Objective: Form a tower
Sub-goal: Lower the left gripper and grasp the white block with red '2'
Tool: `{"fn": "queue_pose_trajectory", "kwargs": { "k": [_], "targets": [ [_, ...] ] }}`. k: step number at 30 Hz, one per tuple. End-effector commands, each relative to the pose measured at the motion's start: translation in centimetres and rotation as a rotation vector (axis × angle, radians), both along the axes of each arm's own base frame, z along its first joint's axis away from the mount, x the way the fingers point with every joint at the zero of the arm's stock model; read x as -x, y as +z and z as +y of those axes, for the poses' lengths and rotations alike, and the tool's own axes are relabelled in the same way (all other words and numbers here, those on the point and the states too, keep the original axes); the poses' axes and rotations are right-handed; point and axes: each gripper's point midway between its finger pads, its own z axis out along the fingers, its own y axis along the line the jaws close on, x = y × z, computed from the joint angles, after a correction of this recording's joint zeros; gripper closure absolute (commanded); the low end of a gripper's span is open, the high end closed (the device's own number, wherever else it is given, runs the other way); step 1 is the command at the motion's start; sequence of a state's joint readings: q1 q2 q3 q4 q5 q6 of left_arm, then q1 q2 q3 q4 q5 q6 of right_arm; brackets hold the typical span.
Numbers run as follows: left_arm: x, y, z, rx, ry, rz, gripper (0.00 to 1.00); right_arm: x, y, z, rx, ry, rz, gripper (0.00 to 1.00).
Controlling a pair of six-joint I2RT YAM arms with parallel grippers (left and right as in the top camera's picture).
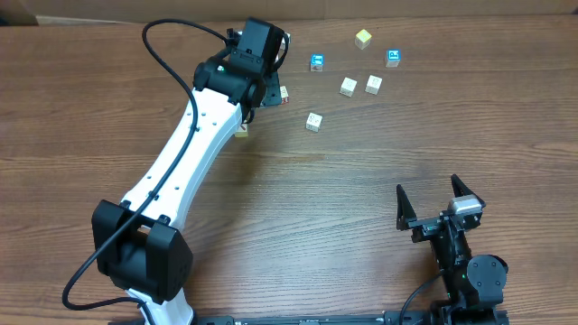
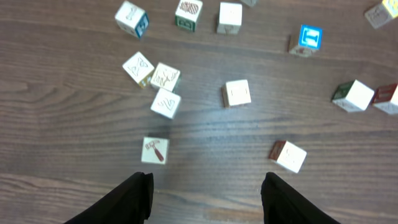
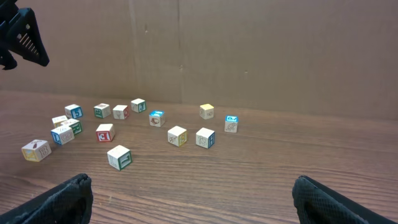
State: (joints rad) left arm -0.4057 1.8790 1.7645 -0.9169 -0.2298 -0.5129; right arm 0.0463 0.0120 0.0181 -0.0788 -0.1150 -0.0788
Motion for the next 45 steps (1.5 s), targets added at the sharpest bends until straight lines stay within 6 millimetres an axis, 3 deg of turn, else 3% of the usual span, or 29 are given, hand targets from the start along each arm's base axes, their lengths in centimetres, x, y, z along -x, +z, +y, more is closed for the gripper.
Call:
{"fn": "queue_pose_trajectory", "kwargs": {
  "k": [1,10,17,19,22,24,25,28,30,32,37,40,45],
  "targets": [
    [-0.9,1.1,0.9,-0.038,0.006,-0.045,0.43,0.0,-0.2,0.0,0.004,-0.004,-0.004,0.00],
    [-1.9,0.1,0.7,-0.046,0.000,-0.047,0.31,0.0,-0.2,0.0,0.004,-0.004,-0.004,0.00],
    [-3.6,-3.8,0.1,-0.074,-0.023,-0.012,0.35,0.0,-0.2,0.0,0.004,-0.004,-0.004,0.00],
    [-4.1,-5.5,-0.2,-0.088,-0.037,0.002,0.43,0.0,-0.2,0.0,0.004,-0.004,-0.004,0.00],
    [-4.5,-6.4,-0.3,-0.091,-0.035,0.008,0.53,0.0,-0.2,0.0,0.004,-0.004,-0.004,0.00],
    [-4.9,-6.8,-0.1,-0.089,-0.030,0.007,0.70,0.0,-0.2,0.0,0.004,-0.004,-0.004,0.00],
    [-5.1,-7.0,0.3,-0.089,-0.021,0.009,0.88,0.0,-0.2,0.0,0.004,-0.004,-0.004,0.00],
    [-5.4,-7.3,1.4,-0.088,0.000,0.016,0.93,0.0,-0.2,0.0,0.004,-0.004,-0.004,0.00],
    [-5.7,-7.7,2.3,-0.093,0.009,0.021,0.85,0.0,-0.2,0.0,0.004,-0.004,-0.004,0.00],
    [-6.1,-8.5,3.0,-0.108,-0.015,0.036,0.69,0.0,-0.2,0.0,0.004,-0.004,-0.004,0.00],
    [-6.1,-10.5,2.5,-0.095,-0.178,0.092,0.40,0.0,-0.2,0.0,0.004,-0.004,-0.004,0.00],
    [-6.0,-11.8,2.9,-0.111,-0.188,0.122,0.36,0.0,-0.2,0.0,0.004,-0.004,-0.004,0.00],
    [-6.0,-13.2,3.0,-0.115,-0.188,0.141,0.39,0.0,-0.2,0.0,0.004,-0.004,-0.004,0.00]
  ]
}}
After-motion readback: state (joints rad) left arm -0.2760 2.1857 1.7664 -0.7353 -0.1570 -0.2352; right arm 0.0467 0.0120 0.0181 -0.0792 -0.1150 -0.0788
